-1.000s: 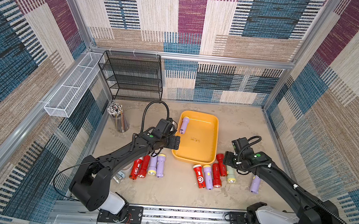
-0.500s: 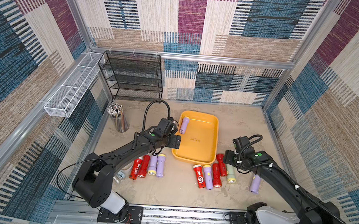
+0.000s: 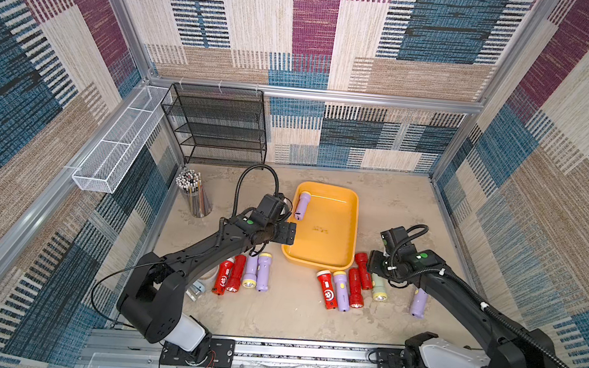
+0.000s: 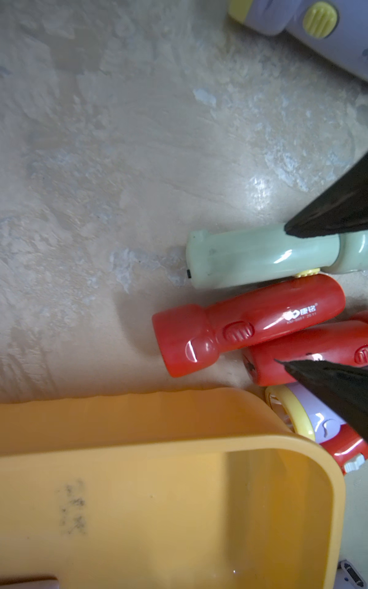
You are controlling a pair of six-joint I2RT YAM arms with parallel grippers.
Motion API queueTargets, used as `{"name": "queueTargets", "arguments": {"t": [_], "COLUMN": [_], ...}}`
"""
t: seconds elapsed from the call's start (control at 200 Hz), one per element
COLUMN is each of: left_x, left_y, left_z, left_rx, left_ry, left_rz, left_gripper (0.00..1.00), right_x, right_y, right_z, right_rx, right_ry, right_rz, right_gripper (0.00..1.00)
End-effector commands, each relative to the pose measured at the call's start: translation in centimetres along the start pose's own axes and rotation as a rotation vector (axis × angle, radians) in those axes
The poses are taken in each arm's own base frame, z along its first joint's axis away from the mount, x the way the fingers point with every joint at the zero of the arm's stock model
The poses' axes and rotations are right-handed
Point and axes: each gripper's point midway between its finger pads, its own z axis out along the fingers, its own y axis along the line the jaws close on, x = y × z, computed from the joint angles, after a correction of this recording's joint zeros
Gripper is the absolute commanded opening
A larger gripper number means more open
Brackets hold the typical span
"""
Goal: Put the flashlights into the storage boxes
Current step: Pick up the flashlight from the center of the board.
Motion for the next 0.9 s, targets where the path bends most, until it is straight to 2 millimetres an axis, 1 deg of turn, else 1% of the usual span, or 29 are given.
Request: {"name": "queueTargets", "arguments": {"t": [0.0,0.135,0.306,0.411,0.536,0.896], "left_x": [-0.3,-0.2,0.0,0.1,-0.1,-0.7], "left_y": [0.2,0.3,0.8,1.1,1.1,1.0], "left_z": [-0.5,-1.0,-1.7,-2.3,-2.8,-3.2], "left_rx": [-0.013,-0.012,-0.033,-0.041,-0.037,-0.04], "left_ry": [-0.016,-0.025,-0.02,-0.041,-0.057,-0.071], "left_rz": [0.006,0.001,0.007,0.001,-0.001,-0.001], "left_gripper": [0.9,0.91,0.91,0.91,0.92,0.92], "right_x": [0.0,0.4,0.7,0.6,0.5,0.8], "right_y": [1.0,1.4,1.3,1.3,1.5,1.4], "right_z": [0.6,1.1,1.7,2.2,2.5,3.1], "right_rx": [-0.056,-0.082,-0.083,-0.069,-0.073,-0.072], "right_ry": [0.0,0.02,0.024,0.036,0.039,0.052], "right_rz": [0.009,0.007,0.001,-0.011,-0.017,-0.025], "right_gripper": [0.63,0.62,0.62,0.62,0.63,0.63]}}
